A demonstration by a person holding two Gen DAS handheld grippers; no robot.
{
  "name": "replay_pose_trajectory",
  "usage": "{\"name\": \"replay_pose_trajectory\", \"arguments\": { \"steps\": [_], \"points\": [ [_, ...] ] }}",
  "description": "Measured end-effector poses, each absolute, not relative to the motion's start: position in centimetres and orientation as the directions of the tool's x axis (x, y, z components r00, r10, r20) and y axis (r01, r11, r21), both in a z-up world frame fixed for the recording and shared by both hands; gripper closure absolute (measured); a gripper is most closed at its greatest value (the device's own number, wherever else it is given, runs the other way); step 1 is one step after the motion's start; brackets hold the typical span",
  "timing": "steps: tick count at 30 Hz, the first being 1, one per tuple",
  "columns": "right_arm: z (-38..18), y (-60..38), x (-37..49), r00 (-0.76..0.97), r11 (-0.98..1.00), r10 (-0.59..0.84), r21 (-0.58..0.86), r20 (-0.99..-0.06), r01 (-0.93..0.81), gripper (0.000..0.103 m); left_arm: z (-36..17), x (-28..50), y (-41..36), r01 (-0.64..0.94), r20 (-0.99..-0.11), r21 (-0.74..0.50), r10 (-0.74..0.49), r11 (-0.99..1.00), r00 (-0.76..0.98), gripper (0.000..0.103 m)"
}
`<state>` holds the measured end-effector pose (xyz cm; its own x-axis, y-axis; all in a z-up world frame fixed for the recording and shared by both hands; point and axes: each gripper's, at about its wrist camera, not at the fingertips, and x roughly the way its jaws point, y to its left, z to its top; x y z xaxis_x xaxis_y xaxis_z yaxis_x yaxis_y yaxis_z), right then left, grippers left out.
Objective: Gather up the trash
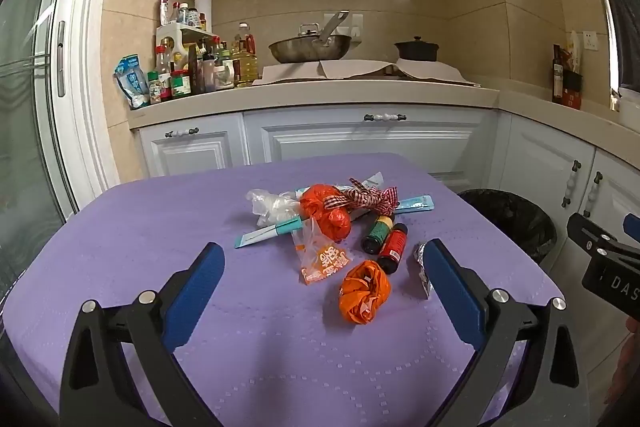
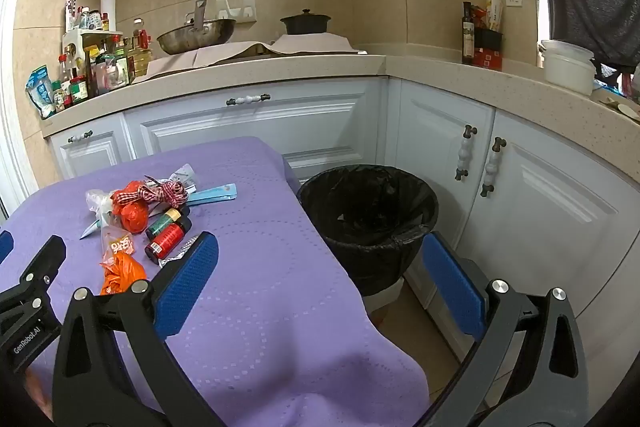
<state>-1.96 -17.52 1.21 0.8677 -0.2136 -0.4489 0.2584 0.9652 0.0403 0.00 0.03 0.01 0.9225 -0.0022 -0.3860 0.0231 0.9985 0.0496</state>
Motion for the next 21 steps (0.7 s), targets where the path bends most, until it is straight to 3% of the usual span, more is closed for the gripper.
{"name": "replay_pose_trajectory", "arguments": {
  "steps": [21],
  "points": [
    [1.06,-17.60,-1.97,0.866,0.966,-0.216,0.032,-0.452,0.258,0.003,0.12,-0.04,-0.04,0.023,-0.390,0.039,-0.006,0.999,0.921,0.006]
  ]
}}
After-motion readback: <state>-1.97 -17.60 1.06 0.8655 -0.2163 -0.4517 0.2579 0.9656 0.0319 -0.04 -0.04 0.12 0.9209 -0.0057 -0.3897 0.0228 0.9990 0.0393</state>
